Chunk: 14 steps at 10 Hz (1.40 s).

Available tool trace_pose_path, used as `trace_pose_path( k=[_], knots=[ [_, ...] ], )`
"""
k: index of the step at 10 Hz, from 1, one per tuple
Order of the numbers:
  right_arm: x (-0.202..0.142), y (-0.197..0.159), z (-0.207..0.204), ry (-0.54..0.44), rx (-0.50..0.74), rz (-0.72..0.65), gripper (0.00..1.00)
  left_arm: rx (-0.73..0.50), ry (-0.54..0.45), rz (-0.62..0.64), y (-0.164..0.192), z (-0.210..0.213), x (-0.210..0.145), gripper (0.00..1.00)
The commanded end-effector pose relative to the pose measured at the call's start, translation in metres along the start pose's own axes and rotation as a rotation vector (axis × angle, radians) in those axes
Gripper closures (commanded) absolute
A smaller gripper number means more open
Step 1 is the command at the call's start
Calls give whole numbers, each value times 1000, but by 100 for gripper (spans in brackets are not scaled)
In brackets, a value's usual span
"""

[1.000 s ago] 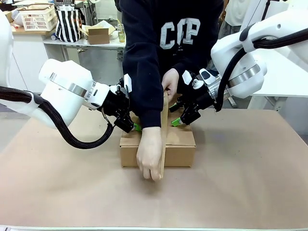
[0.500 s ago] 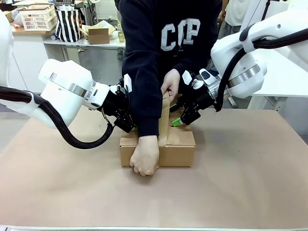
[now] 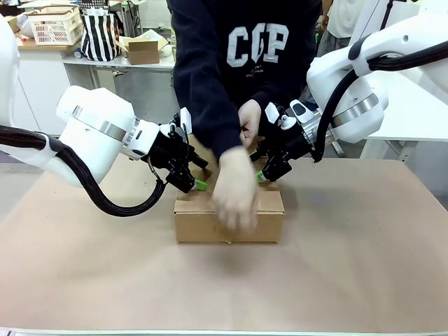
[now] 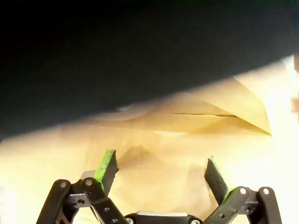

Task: Pack the gift set into the box.
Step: Press and hold the closed box until the human finishes sealing it.

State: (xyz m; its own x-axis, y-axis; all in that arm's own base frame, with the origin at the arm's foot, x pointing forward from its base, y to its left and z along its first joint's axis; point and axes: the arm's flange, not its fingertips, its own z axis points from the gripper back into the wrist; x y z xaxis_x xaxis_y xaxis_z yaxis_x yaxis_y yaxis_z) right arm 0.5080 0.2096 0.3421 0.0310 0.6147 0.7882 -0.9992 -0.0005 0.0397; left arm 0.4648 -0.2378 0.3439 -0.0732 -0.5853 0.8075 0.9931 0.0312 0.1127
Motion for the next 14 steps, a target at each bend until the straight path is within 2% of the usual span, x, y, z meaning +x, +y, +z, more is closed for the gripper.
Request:
trace_pose_path(
  k=[1, 14],
  knots=[
    [-1, 1, -1, 0, -1, 7, 0, 1, 8, -11, -3, -1, -3, 0],
    [-1, 1, -1, 0, -1, 7, 0, 1, 8, -11, -3, -1, -3, 0]
  ],
)
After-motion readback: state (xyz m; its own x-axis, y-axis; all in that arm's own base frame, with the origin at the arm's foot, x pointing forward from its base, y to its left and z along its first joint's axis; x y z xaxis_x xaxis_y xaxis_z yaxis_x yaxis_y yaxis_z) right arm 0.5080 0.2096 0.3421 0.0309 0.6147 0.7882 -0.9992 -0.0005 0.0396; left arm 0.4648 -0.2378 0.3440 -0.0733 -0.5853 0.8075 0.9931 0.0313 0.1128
